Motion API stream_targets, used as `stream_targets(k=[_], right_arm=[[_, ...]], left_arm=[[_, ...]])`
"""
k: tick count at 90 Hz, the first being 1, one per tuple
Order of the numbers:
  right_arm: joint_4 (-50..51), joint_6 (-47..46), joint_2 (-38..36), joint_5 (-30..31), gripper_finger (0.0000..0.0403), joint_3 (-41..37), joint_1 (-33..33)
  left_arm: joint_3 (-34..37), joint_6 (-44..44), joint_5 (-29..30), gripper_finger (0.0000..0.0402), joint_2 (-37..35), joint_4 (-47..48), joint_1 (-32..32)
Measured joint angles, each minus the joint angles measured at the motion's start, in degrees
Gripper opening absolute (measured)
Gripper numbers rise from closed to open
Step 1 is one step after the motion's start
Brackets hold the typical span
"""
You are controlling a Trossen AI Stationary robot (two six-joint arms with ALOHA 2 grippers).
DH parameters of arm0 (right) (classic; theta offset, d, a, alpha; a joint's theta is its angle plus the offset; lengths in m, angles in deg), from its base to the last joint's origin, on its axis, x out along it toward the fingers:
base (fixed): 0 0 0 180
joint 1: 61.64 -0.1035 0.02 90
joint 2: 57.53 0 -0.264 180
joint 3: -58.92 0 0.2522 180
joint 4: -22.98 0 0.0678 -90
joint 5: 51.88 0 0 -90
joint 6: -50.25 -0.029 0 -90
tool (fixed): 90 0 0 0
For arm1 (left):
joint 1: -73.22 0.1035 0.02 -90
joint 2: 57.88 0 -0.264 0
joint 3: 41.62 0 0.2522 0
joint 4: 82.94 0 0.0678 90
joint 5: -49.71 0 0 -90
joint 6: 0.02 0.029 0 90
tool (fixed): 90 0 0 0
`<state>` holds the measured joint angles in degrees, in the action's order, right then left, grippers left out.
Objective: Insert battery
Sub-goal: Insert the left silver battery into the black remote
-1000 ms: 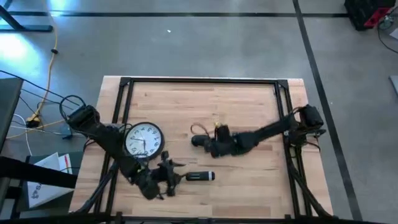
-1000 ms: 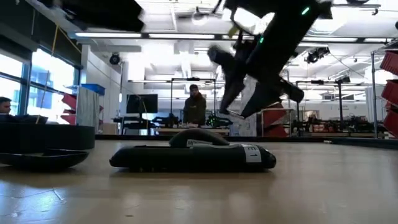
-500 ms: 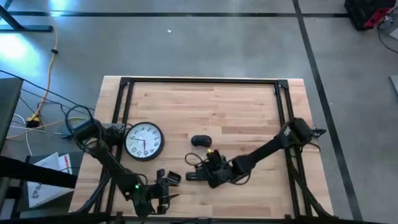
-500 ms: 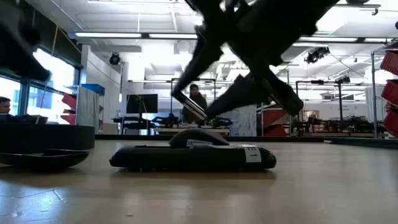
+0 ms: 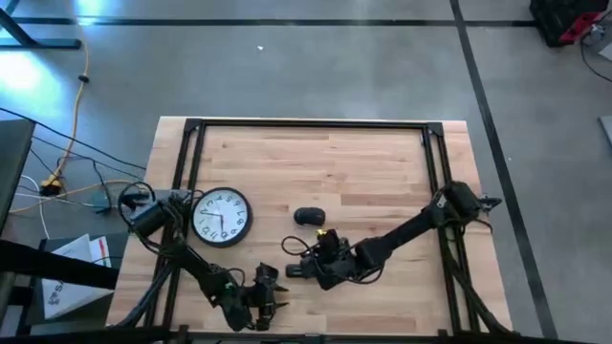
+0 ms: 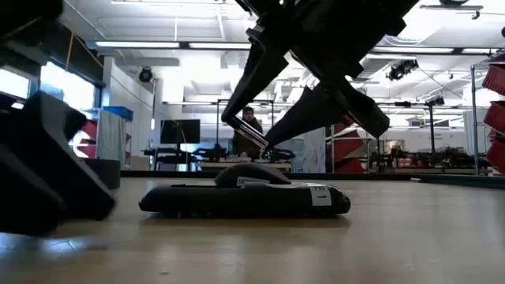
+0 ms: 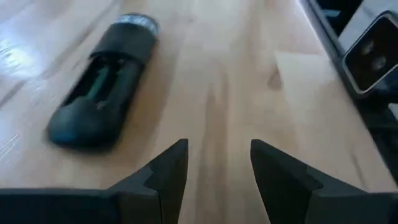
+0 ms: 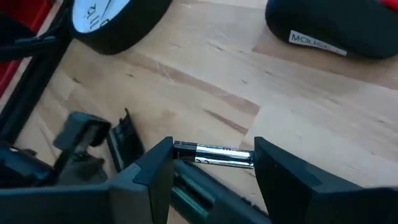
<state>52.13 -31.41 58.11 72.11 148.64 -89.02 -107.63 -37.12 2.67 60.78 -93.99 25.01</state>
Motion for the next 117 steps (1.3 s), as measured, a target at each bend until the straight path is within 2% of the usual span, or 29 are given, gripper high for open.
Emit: stream_targets(k=[16, 32, 51, 61, 75, 88, 98, 104, 117], right_arm=[[-0.2, 2.2, 0.0, -0.2, 0.0170, 0.0, 0.0], [-0.6, 6.4, 0.0, -3.4, 0.0170, 0.0, 0.3], [-2.9, 17.3, 0.0, -9.4, 0.0170, 0.0, 2.0], [-4.1, 24.5, 0.0, -13.5, 0.0170, 0.0, 3.1], [-4.1, 34.0, 0.0, -21.2, 0.0170, 0.0, 4.5], [-3.9, 40.9, 0.0, -29.9, 0.0170, 0.0, 5.7], [-3.8, 46.9, 0.0, -35.2, 0.0170, 0.0, 6.6], [-3.6, 52.0, 0.0, -36.6, 0.0170, 0.0, 6.9], [-0.4, 63.4, 0.0, -35.7, 0.0170, 0.0, 7.4]], left_arm=[[-0.1, -0.2, 0.1, 0.0156, 0.7, 0.4, 3.7], [-0.1, 0.1, 3.6, 0.0156, 0.5, 3.9, 6.8], [-0.1, -3.3, 6.8, 0.0156, -1.6, 15.4, 10.1], [0.1, 0.3, 10.0, 0.0156, -2.8, 17.1, 11.7], [0.1, 1.8, 10.2, 0.0156, -3.7, 20.2, 14.6], [-0.1, -1.6, 9.0, 0.0156, -4.1, 24.0, 15.7], [0.1, -4.3, 10.4, 0.0156, -5.9, 29.6, 15.1], [0.2, -7.3, 12.1, 0.0156, -7.8, 34.1, 14.2], [0.1, -15.6, 18.6, 0.0156, -12.9, 43.3, 11.3]])
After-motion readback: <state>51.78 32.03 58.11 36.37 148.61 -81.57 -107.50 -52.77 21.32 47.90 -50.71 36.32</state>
